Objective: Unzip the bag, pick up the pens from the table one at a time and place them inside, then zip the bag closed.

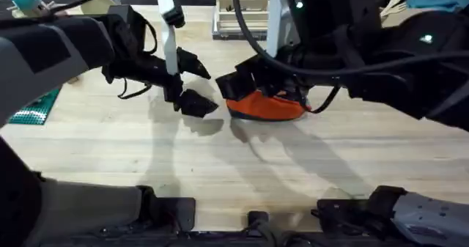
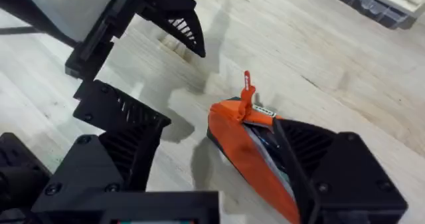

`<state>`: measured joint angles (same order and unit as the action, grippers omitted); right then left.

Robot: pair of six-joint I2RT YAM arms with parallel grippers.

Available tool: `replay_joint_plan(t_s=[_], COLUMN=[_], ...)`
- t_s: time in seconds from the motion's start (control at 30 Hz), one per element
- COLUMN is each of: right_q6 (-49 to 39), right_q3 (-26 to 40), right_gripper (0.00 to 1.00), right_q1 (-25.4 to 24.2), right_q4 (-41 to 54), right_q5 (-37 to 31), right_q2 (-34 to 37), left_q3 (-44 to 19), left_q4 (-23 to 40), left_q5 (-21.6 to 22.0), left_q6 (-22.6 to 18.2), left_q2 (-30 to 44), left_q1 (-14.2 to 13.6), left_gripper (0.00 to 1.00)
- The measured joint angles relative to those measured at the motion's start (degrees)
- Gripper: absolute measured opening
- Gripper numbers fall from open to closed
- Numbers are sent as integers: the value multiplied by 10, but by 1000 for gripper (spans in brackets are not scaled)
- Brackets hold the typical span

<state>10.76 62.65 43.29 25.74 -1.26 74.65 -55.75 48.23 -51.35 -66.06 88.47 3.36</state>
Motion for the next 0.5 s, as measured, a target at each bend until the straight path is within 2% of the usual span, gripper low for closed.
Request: replay_joint_plan(t_s=[0.27, 0.5], right_q6=[4, 4], right_q3=[0, 1], right_gripper=[997, 997], right_q1=[0, 0], right_q4=[-5, -34], right_q5=[0, 0], right_q2=[3, 56], left_q3=[0, 0], left_q4=[0, 0], left_q5=[0, 0], left_q6=[0, 0], left_q2=[0, 0], left_q1=[0, 0], left_gripper=[993, 993])
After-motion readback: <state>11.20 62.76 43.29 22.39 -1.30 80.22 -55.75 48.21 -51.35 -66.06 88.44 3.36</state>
